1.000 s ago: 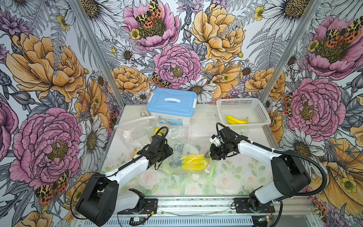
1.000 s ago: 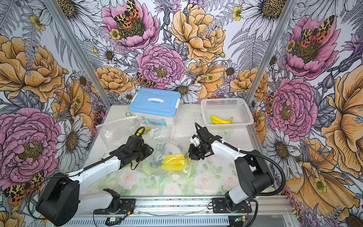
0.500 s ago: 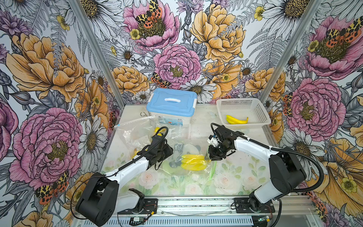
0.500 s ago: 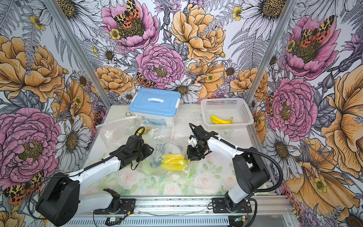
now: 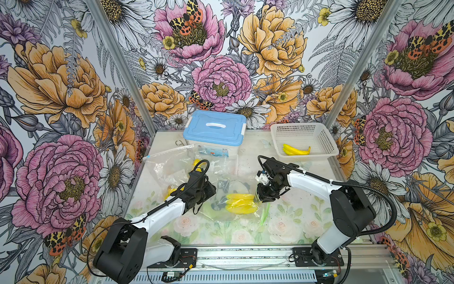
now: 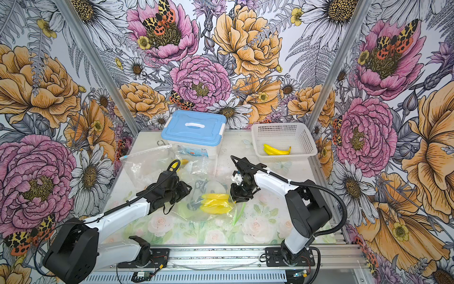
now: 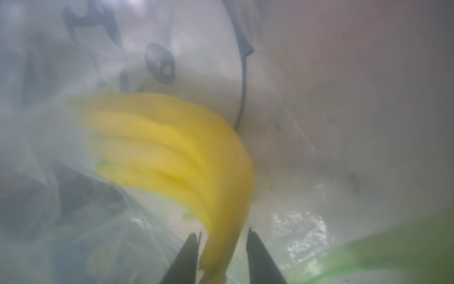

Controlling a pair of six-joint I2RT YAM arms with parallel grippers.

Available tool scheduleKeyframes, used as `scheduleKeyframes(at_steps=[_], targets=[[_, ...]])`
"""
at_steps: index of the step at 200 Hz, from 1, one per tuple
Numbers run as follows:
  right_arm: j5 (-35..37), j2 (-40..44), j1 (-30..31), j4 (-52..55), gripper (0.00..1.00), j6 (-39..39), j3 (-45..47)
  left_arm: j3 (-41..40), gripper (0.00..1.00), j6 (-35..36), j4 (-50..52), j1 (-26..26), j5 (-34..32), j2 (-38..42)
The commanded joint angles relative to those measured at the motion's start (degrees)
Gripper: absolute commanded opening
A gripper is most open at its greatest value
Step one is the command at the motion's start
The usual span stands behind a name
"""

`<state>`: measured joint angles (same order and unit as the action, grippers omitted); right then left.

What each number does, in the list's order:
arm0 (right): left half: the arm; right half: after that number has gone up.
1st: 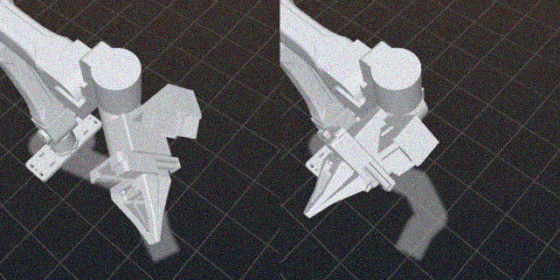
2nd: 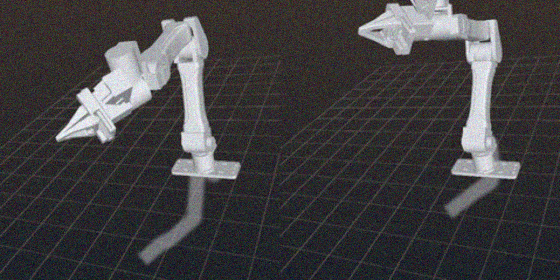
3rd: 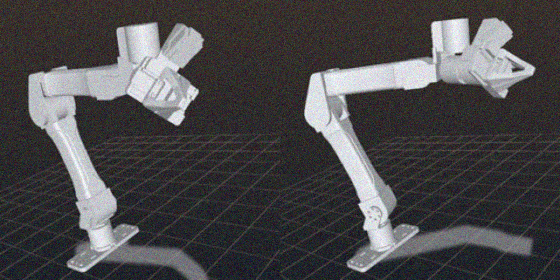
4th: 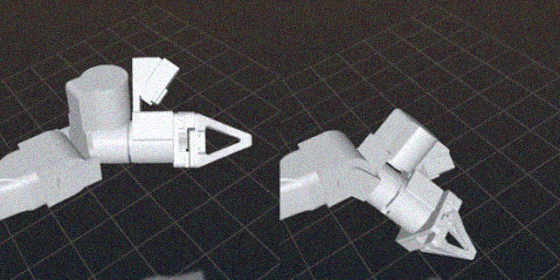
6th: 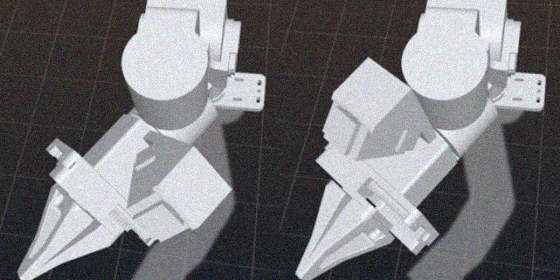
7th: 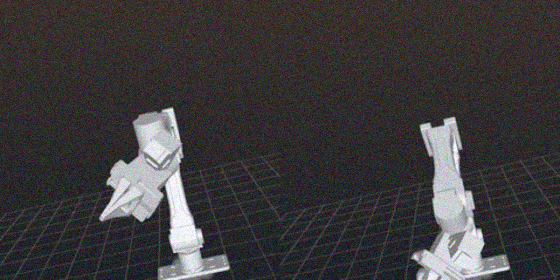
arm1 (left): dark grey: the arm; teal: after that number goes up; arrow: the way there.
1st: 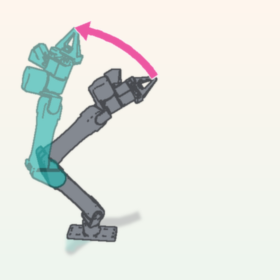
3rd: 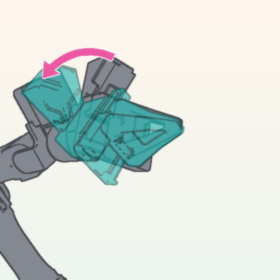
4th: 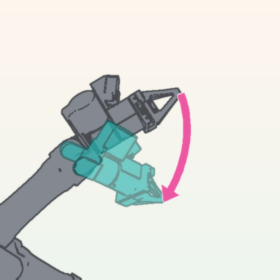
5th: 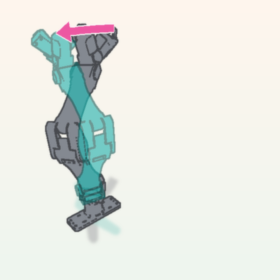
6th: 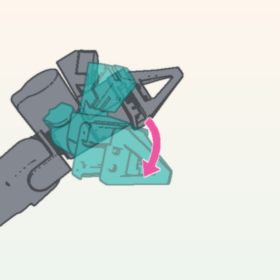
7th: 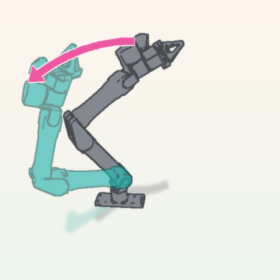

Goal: Open the zip-top bag and take out the banana
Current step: Pick up the banana from the zipper food storage bag.

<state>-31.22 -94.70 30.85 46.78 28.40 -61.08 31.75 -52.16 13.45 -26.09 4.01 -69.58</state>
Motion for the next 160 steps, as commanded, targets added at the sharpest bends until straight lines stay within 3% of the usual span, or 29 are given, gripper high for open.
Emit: scheduleKeyframes(at_steps=[1,22,51,105,160], targets=[[0.63,-1.28,0.61,0.33,0.32,-0.89,-1.98,-0.87,0.41,-0.75,-0.73,0.09,-1.64,1.48],[0.38,-1.39,0.57,0.54,0.16,-0.89,-2.29,-0.81,0.41,-0.75,-0.53,0.18,-1.77,1.72],[0.02,-0.33,0.27,1.19,0.05,-0.72,-1.65,-0.47,0.41,-0.68,-0.49,0.16,-2.06,1.36],[1.55,5.36,-1.77,5.50,0.05,-1.56,0.49,1.44,0.41,0.85,0.44,-0.19,-2.78,-0.84],[8.05,12.96,-6.99,15.73,0.05,-6.43,2.37,9.04,0.41,5.57,9.17,-2.72,-8.09,-6.30]])
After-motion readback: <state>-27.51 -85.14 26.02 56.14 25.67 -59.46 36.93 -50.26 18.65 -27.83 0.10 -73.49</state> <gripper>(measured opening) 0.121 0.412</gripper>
